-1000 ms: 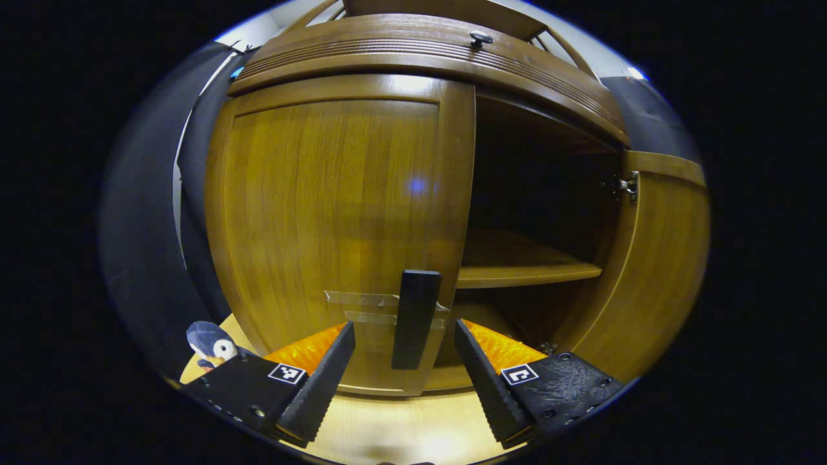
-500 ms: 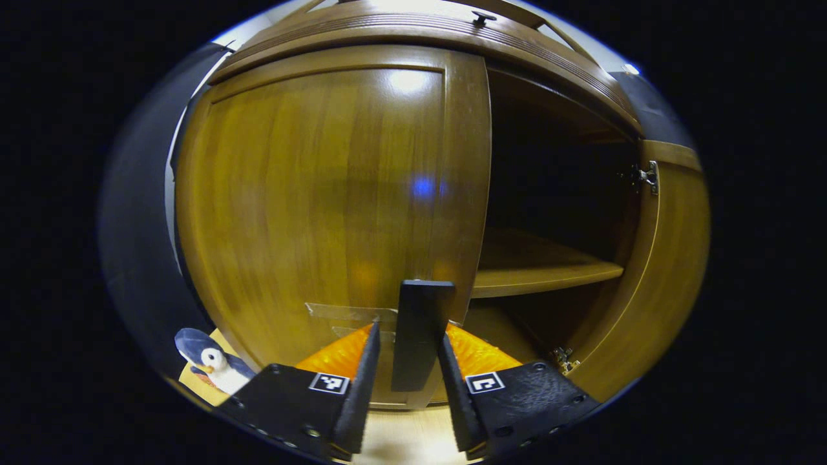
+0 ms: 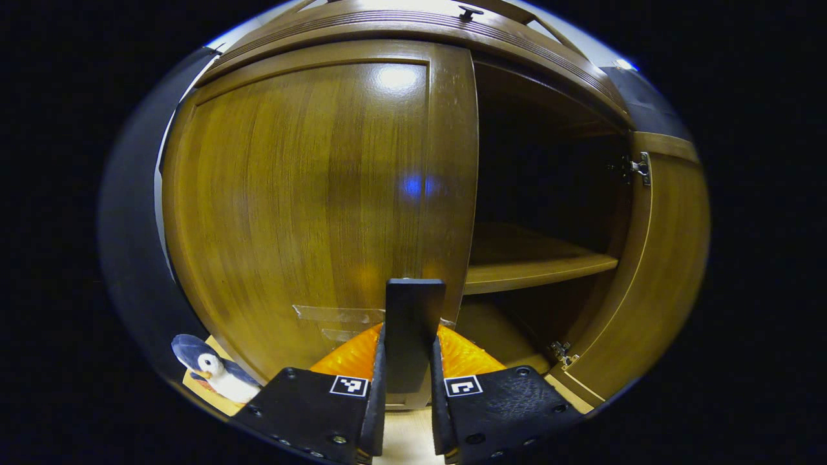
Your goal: Open the right door of the double-door shoe cabinet with the right hand, and open the left door with the left hand.
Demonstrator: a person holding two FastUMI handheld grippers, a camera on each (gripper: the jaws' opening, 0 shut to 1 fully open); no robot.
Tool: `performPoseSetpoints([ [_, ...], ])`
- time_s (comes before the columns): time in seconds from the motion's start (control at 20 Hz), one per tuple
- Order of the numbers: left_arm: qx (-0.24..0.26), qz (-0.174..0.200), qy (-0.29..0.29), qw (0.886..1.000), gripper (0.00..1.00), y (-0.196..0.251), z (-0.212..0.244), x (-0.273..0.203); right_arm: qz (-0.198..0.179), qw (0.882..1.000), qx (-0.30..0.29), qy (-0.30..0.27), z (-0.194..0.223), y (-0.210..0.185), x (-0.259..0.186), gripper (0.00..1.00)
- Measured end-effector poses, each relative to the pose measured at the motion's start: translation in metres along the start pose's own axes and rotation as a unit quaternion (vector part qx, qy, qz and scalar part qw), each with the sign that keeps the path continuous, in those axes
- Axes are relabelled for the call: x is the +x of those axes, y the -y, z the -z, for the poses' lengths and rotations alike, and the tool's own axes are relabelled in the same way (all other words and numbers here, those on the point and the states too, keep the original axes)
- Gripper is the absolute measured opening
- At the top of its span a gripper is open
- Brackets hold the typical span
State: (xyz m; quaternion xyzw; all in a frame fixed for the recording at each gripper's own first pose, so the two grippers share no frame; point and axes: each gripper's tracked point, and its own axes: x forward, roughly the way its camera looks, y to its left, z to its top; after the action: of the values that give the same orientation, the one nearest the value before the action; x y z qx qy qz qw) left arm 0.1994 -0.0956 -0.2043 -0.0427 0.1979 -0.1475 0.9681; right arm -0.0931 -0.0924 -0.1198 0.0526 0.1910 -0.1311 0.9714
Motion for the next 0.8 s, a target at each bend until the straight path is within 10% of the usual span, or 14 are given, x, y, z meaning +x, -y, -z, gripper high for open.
performPoseSetpoints([
  [0.8,-0.049,-0.023,-0.002,0.999,0.29,-0.014,0.018,-0.07,-0.089,0.994,-0.039,-0.043,0.038,-0.07,0.006,0.4],
])
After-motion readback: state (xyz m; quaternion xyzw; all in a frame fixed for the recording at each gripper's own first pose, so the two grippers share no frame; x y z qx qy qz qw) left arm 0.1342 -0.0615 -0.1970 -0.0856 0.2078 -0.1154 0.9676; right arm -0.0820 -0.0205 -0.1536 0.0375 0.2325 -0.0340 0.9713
